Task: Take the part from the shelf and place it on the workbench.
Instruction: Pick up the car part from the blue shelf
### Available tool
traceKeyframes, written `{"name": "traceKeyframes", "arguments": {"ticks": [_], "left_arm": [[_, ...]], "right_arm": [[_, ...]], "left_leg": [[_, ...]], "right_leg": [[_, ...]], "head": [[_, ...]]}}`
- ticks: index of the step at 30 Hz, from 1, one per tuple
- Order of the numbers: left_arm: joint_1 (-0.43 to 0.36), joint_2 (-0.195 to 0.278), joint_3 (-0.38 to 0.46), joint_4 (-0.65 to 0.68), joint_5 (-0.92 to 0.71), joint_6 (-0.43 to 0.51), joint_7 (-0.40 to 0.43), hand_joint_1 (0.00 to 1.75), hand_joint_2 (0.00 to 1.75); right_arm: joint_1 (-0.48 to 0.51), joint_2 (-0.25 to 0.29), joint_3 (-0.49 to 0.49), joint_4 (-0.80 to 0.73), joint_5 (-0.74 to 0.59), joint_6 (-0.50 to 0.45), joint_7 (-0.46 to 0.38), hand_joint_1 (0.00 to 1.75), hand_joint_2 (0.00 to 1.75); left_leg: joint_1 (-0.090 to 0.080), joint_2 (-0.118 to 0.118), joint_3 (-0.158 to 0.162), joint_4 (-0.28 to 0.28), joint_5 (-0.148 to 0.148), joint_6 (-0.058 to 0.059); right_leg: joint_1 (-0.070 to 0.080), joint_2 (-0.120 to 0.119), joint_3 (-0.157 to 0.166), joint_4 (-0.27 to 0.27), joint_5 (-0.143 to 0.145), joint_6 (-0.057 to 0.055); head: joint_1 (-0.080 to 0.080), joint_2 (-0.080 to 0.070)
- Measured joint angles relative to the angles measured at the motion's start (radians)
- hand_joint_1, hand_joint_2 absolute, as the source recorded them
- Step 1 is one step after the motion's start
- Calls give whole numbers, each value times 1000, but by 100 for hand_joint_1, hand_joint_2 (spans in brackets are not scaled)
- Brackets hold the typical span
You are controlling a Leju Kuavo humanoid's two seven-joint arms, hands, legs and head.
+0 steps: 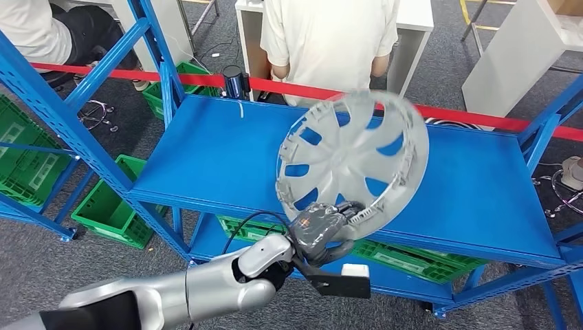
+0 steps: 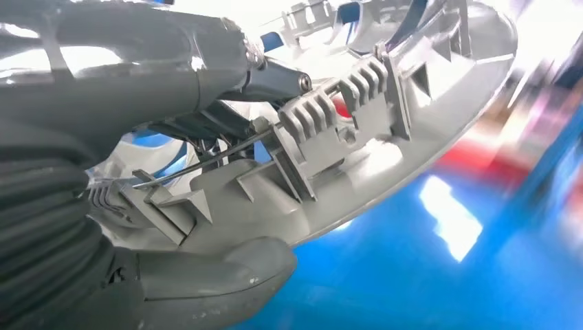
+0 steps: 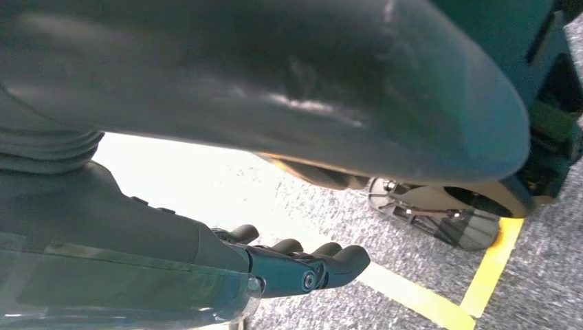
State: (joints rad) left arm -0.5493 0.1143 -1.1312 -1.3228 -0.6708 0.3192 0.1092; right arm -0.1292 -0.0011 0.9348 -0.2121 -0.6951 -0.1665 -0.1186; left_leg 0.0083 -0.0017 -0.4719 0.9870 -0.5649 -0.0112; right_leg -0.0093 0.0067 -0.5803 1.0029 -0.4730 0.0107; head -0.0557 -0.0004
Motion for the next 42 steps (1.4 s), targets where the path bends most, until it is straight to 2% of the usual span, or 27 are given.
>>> {"name": "traceKeyframes", "arguments": {"ticks": [4,7,10,16,19,28,42], "left_arm": [[54,-3,31,-32,-76,185,-71,175,175],[86,-3,56,-43,-112,274,-103,175,175],[113,-4,85,-48,-60,323,-162,175,175],[181,-16,163,-77,275,330,-357,175,175],[196,-22,198,-104,378,330,-409,175,175],[212,-24,257,-176,450,327,-429,175,175],[220,-20,283,-229,463,318,-454,175,175]], "right_arm": [[1,0,6,0,7,-4,3,0,0],[0,0,7,0,13,-4,5,0,0],[-1,0,8,0,15,-5,5,0,0],[1,0,13,0,14,-12,5,0,0],[1,0,14,0,12,-14,5,0,0],[1,0,15,0,12,-14,2,0,0],[-2,0,31,0,15,-13,2,0,0]], "left_leg": [[0,0,-1,0,0,0],[0,1,-1,-1,0,0],[0,1,-2,-1,0,0],[0,2,-1,-1,0,1],[0,1,-1,-1,0,1],[0,1,-2,-1,0,1],[0,-1,-4,-1,0,1]], "right_leg": [[0,0,-1,0,0,0],[0,0,-1,0,-1,0],[0,0,-1,0,-1,0],[0,0,-1,0,-1,0],[0,0,-2,0,-1,0],[0,0,-2,0,-1,0],[0,0,-2,0,-1,0]], "head": [[0,0],[0,0],[0,0],[0,0],[0,0],[0,0],[0,0]]}}
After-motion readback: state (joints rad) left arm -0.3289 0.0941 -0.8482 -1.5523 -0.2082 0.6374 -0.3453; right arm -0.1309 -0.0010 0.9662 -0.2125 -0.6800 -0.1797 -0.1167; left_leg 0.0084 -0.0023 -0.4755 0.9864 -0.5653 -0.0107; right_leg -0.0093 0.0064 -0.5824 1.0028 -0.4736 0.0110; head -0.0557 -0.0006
